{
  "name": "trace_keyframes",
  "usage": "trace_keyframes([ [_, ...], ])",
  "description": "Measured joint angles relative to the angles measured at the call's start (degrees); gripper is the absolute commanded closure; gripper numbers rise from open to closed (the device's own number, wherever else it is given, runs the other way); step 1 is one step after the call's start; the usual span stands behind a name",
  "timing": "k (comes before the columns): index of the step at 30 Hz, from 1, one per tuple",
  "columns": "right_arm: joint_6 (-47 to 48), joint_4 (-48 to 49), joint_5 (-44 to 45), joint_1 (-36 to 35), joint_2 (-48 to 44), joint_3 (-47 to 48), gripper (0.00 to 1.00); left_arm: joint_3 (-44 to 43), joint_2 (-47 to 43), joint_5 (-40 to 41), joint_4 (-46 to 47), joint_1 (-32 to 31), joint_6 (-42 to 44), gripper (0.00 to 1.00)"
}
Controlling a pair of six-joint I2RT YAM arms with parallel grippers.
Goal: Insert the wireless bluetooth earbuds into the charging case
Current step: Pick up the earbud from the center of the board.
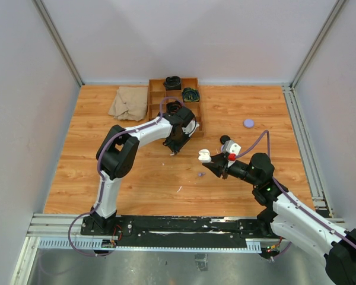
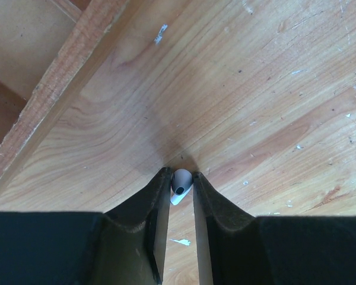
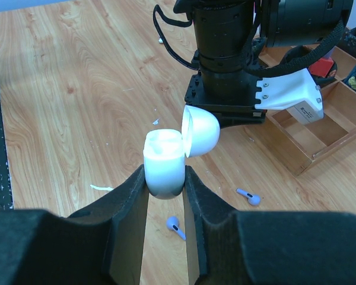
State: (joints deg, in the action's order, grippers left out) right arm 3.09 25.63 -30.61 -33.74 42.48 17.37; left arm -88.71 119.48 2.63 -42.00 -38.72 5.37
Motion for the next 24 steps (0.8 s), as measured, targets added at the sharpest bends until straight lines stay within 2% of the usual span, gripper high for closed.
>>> trace_keyframes([
  [13, -0.1, 0.9, -1.0, 0.0, 1.0, 0.0, 0.86, 1.6, -1.5, 1.3, 0.3, 0.0, -2.2, 0.82],
  [17, -0.5, 1.9, -1.4, 0.0, 1.9, 0.0, 0.87, 4.4, -5.4, 1.7, 1.9, 0.0, -3.6, 0.83],
  [24, -2.8, 4.1, -2.4, 0.0, 3.3, 0.1, 0.87, 10.8, -17.5, 1.8, 8.4, 0.0, -7.5, 0.84],
])
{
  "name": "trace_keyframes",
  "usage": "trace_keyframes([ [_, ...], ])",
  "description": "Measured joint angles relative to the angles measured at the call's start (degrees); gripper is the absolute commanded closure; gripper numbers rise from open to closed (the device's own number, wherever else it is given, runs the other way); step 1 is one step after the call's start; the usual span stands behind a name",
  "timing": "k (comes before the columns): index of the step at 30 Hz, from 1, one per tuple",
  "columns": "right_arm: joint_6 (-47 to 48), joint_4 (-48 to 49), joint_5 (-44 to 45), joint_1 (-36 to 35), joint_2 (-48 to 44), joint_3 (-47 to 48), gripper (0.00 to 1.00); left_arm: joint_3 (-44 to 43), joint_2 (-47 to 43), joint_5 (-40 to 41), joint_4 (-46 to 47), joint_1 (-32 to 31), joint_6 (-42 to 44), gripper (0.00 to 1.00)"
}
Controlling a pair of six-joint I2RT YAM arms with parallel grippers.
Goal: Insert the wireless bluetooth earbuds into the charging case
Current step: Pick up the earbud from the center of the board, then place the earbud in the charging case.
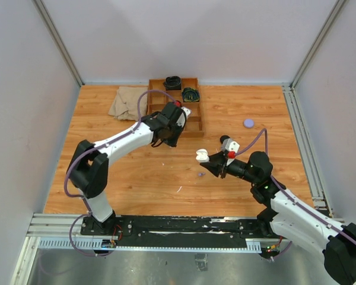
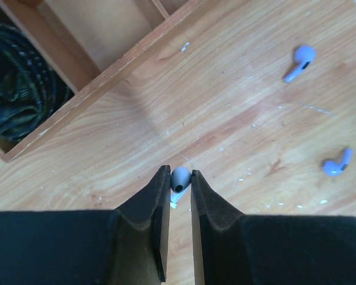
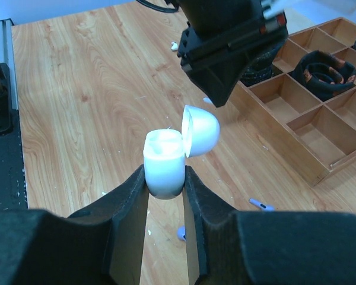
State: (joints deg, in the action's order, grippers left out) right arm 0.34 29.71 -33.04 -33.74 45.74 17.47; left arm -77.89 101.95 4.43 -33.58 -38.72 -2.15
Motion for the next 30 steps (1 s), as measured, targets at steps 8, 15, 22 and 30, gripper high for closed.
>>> trace_keyframes([
  [8, -1.2, 0.0, -0.5, 0.0, 0.0, 2.8, 0.87, 8.4, -14.9, -0.1, 7.7, 0.0, -5.1, 0.84],
  [15, -1.9, 0.3, -1.5, 0.0, 1.3, 5.9, 0.87, 16.4, -30.5, -2.9, 16.8, 0.0, -8.5, 0.83],
  [22, -3.2, 1.0, -3.0, 0.0, 4.0, 9.2, 0.87, 21.3, -41.3, -8.2, 24.9, 0.0, -11.1, 0.83],
  [30, -5.3, 3.7, -5.2, 0.0, 6.7, 12.7, 0.87, 27.5, -49.0, -15.2, 35.6, 0.0, -15.5, 0.85],
])
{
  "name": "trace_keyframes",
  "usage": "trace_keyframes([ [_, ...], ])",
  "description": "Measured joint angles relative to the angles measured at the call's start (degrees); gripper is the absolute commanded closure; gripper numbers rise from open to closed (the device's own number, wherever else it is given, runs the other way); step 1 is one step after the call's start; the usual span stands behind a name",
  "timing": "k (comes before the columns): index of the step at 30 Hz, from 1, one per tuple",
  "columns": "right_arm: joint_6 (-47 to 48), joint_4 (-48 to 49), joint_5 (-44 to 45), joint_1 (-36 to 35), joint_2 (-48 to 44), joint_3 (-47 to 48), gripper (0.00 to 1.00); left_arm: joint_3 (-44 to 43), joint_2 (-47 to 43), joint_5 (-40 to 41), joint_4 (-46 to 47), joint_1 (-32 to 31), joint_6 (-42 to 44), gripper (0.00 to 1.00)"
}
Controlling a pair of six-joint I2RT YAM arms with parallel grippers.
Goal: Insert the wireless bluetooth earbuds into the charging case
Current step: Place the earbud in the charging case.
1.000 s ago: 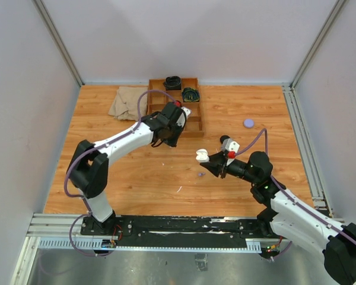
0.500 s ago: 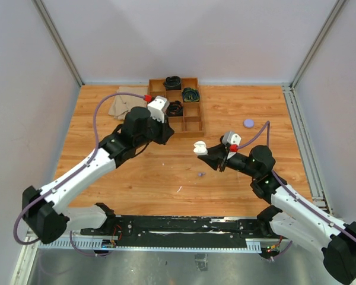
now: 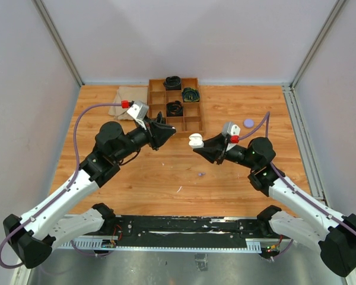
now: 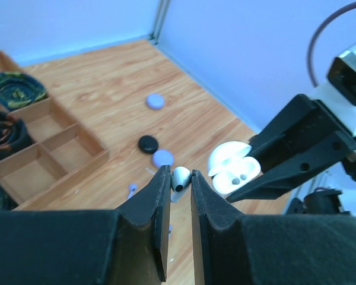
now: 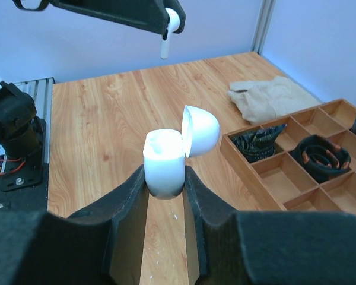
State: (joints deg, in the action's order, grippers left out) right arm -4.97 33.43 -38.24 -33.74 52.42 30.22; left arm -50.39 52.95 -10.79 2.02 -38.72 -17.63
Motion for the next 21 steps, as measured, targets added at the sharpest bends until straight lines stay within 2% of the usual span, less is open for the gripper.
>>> trace_keyframes([
  [9, -3.5, 5.7, -2.8, 0.0, 1.3, 1.4, 0.86, 6.2, -3.3, -5.0, 13.0, 0.0, -9.0, 0.86],
  [21, -8.5, 13.3, -5.2, 0.0, 4.1, 1.4, 0.86, 9.9, -3.8, -7.3, 23.6, -0.2, -16.8, 0.88],
])
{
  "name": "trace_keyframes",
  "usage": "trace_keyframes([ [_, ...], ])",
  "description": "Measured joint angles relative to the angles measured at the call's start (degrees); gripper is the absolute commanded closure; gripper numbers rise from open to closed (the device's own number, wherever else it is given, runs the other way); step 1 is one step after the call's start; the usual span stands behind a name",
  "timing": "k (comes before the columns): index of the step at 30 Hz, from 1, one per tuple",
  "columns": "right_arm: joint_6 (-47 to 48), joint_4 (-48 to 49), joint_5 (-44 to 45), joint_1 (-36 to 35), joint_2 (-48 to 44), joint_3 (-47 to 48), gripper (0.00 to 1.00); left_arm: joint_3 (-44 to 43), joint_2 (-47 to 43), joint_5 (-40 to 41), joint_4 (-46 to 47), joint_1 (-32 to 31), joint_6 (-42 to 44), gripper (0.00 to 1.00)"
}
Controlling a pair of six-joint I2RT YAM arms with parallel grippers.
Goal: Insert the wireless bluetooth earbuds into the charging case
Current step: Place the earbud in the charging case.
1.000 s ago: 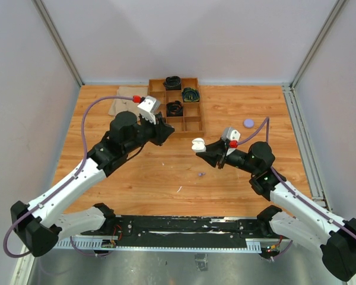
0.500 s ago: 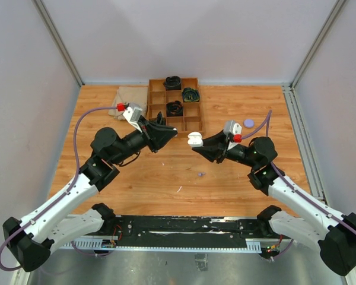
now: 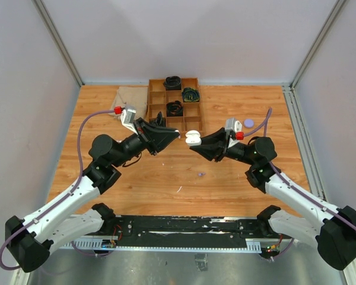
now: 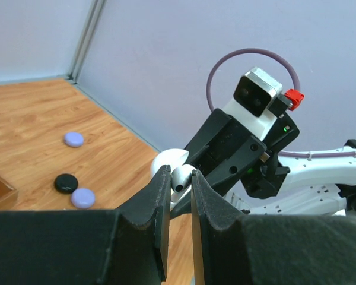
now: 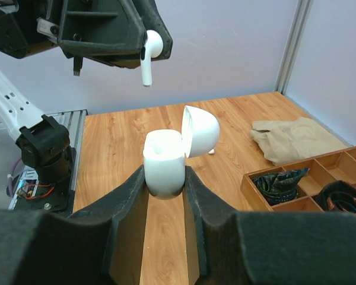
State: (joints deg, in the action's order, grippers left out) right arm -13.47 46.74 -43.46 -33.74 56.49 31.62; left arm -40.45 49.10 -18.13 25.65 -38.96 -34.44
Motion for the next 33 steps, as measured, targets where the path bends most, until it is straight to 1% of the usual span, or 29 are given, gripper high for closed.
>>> trace_keyframes([
  [8, -2.6, 3.9, -0.5, 0.0, 1.8, 0.0, 0.86, 1.0, 0.7, 0.8, 3.9, -2.1, -2.7, 0.88],
  [16, -3.8, 6.0, -0.7, 0.0, 2.7, 0.0, 0.86, 1.9, 3.1, 3.5, 7.5, -5.1, -3.6, 0.89],
  [33, -4.5, 6.8, -1.0, 0.0, 2.6, 0.0, 0.86, 3.4, 5.9, 6.8, 11.8, -6.8, -5.1, 0.89],
])
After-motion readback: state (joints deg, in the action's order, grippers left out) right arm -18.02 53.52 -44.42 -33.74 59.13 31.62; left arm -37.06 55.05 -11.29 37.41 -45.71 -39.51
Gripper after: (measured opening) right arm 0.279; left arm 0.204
